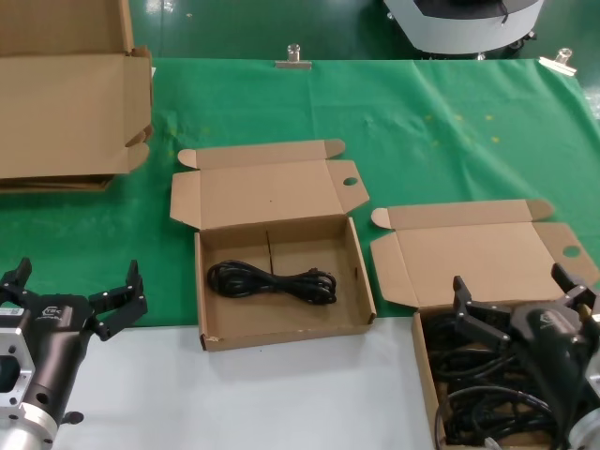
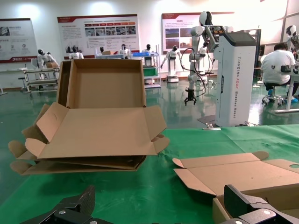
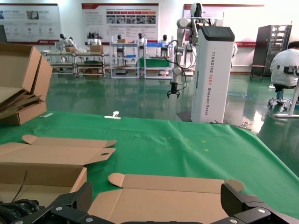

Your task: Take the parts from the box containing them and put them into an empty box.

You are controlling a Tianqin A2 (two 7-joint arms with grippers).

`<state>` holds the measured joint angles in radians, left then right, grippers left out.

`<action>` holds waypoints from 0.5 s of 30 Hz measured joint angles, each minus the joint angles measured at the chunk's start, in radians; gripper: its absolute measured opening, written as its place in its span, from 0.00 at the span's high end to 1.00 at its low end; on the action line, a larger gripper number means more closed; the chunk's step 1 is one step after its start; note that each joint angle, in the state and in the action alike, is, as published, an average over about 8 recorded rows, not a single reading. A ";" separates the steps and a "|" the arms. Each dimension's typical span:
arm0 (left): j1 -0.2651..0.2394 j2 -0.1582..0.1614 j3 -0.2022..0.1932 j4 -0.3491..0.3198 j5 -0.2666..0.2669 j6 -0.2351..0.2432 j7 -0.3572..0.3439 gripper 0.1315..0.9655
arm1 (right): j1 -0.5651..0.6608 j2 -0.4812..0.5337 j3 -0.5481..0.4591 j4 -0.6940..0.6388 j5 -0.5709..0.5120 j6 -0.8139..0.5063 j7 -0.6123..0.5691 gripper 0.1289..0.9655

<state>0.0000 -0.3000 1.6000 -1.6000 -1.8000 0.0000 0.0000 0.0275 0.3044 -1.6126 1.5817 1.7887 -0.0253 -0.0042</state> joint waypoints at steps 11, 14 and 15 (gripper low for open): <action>0.000 0.000 0.000 0.000 0.000 0.000 0.000 0.00 | 0.000 0.000 0.000 0.000 0.000 0.000 0.000 0.00; 0.000 0.000 0.000 0.000 0.000 0.000 0.000 0.00 | 0.000 0.000 0.000 0.000 0.000 0.000 0.000 0.00; 0.000 0.000 0.000 0.000 0.000 0.000 0.000 0.00 | 0.000 0.000 0.000 0.000 0.000 0.000 0.000 0.00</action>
<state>0.0000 -0.3000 1.6000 -1.6000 -1.8000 0.0000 0.0000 0.0275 0.3044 -1.6126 1.5817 1.7887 -0.0253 -0.0042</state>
